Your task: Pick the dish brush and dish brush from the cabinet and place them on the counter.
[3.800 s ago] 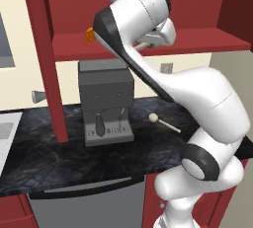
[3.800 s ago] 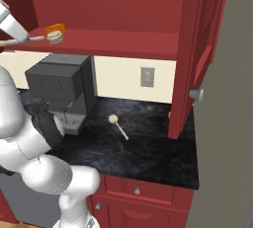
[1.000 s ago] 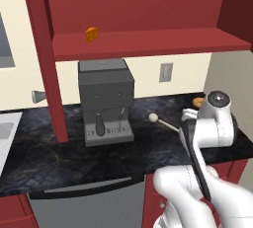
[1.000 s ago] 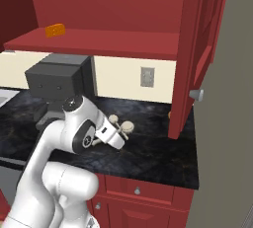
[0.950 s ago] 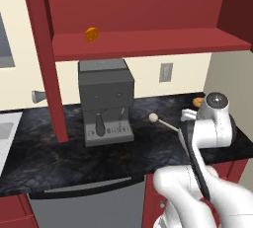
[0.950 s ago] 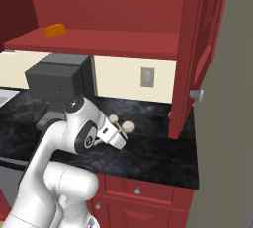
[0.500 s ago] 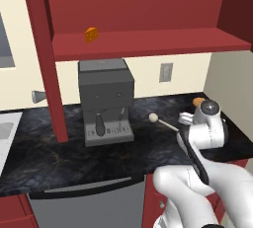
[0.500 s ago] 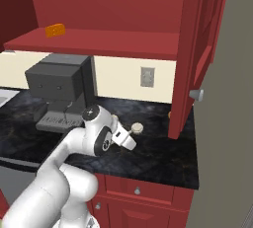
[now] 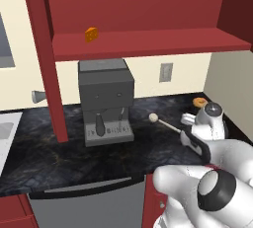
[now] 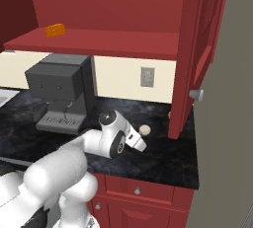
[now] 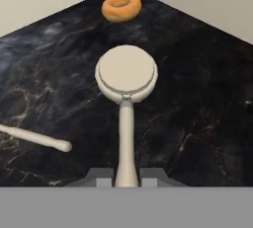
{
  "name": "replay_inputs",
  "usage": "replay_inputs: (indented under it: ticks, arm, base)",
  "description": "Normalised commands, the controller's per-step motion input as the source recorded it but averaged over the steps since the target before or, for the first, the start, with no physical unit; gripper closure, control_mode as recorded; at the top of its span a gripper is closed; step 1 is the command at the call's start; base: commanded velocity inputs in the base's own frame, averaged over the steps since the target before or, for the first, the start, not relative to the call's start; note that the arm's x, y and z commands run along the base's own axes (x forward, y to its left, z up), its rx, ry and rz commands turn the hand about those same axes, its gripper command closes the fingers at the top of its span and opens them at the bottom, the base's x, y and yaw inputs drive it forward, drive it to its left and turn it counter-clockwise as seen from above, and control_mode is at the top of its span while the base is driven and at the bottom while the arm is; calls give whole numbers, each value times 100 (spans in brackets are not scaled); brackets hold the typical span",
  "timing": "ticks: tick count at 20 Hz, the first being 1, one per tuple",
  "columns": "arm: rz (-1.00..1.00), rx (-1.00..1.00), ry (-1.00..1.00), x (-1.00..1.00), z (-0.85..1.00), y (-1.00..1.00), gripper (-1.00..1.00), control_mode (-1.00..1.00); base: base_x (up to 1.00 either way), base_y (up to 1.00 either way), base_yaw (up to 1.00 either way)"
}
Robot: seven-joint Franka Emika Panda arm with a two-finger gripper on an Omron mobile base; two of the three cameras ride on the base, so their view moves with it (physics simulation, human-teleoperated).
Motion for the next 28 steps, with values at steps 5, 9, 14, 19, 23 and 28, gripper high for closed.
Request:
replay_inputs:
  ticks: [5, 9, 14, 19, 23, 28]
  arm:
    - [4, 2, 11, 26, -13, -1, 100, -100]
    - [2, 0, 14, 20, -7, 0, 100, -100]
    - [0, 0, 16, 19, -1, 0, 100, -100]
    - [2, 1, 6, 24, -29, -8, 100, -100]
    - [4, 4, 0, 24, -52, -20, 100, -100]
    - [4, 5, 0, 18, -41, -16, 100, -100]
  base:
    - [0, 0, 0]
    - [0, 0, 0]
    - [0, 0, 0]
    - [0, 0, 0]
    - [0, 0, 0]
    - [0, 0, 0]
